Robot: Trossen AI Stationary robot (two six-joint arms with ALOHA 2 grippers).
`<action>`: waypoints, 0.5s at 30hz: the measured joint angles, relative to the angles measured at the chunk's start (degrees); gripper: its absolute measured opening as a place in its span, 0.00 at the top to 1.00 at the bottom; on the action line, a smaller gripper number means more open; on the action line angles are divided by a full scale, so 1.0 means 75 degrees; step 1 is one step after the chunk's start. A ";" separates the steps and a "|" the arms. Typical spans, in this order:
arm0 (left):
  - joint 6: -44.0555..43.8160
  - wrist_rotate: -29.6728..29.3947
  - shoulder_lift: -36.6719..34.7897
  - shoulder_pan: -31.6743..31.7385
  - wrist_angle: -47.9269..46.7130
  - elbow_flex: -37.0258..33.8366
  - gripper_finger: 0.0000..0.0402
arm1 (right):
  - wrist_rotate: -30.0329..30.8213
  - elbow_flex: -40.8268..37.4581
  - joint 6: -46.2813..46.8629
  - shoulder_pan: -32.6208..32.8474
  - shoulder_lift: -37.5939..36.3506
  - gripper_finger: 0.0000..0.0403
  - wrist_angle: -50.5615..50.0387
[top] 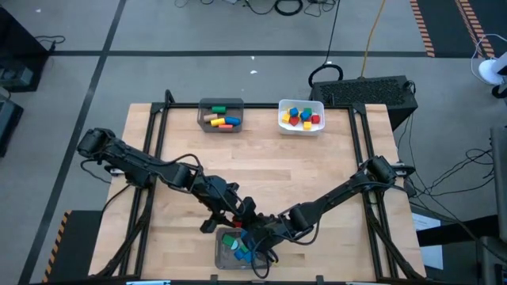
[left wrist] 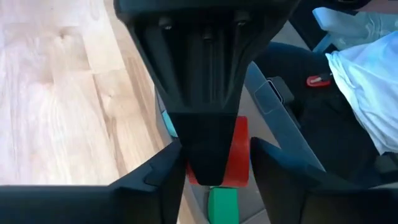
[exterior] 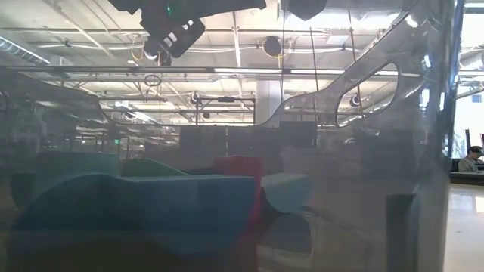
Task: Sort blocks by size
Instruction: Put the red half circle block into the bottom black bin
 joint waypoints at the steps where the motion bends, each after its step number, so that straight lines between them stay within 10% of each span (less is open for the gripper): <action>1: 0.0060 0.0000 0.0000 -0.0002 0.0005 0.0000 0.55 | -0.0001 0.0000 0.0003 0.0001 0.0000 0.83 0.0000; 11: 0.0731 -0.0504 -0.0172 0.0006 -0.0024 0.0000 0.49 | -0.0052 0.0000 0.0569 0.0016 0.0000 0.83 -0.0022; 15: 0.0684 -0.0848 -0.0437 0.0004 -0.0104 -0.0002 0.48 | -0.1352 0.0000 0.1402 -0.0019 0.0000 0.83 -0.0004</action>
